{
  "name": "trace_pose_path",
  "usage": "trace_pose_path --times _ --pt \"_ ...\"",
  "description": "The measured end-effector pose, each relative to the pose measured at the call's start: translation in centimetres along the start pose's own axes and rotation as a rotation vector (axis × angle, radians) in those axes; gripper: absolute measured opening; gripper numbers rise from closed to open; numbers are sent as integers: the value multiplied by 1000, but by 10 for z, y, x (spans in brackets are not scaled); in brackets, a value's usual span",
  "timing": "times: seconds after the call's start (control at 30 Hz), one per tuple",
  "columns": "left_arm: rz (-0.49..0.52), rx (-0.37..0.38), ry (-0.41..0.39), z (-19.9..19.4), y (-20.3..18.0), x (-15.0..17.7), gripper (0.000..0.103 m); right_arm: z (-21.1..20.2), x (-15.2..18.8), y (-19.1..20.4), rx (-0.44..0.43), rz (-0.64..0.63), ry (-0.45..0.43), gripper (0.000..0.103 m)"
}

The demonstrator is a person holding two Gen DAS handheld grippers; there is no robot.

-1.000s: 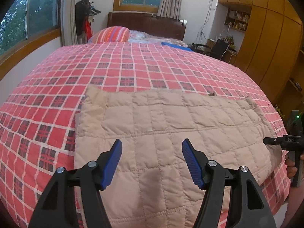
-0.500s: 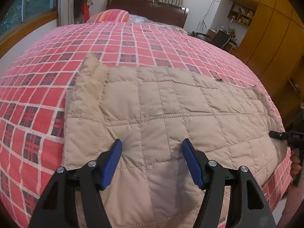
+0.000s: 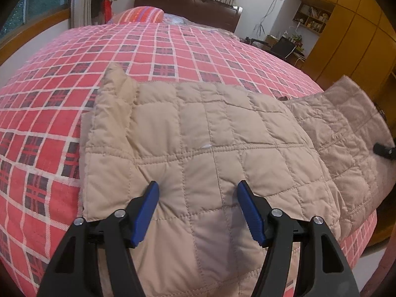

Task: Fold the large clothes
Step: 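Lift the coat fold with the right gripper while the left gripper holds the coat flat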

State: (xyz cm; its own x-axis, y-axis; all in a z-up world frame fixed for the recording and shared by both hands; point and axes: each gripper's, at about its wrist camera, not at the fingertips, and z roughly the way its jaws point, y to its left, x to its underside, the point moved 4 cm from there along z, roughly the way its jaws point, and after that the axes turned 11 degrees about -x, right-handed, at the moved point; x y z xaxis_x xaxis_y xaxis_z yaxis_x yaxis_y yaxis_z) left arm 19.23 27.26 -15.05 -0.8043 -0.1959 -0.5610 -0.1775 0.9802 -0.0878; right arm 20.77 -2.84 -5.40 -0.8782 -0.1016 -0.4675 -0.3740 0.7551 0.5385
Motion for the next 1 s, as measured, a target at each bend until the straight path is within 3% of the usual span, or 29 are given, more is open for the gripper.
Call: trace_pose_path --times 0.33,0.6,0.7,0.87,0.9,0.97,1.0 --pt "18 19 3 0 1 0 66 31 -25 88 7 -152 82 17" --pt "37 41 22 0 1 -1 65 80 -24 129 3 -220 167 17" --pt "29 74 38 2 4 -2 65 102 -18 128 6 -219 209 17" --pt "-25 210 51 -15 13 -17 64 110 -11 120 -7 -189 217 16" --pt "-20 213 47 -18 12 -21 63 106 -10 118 -5 -190 209 16" --pt "-2 216 46 -22 7 -26 41 100 -10 115 4 -189 195 16" --pt "3 243 58 -23 3 -30 38 98 -10 115 9 -192 191 16"
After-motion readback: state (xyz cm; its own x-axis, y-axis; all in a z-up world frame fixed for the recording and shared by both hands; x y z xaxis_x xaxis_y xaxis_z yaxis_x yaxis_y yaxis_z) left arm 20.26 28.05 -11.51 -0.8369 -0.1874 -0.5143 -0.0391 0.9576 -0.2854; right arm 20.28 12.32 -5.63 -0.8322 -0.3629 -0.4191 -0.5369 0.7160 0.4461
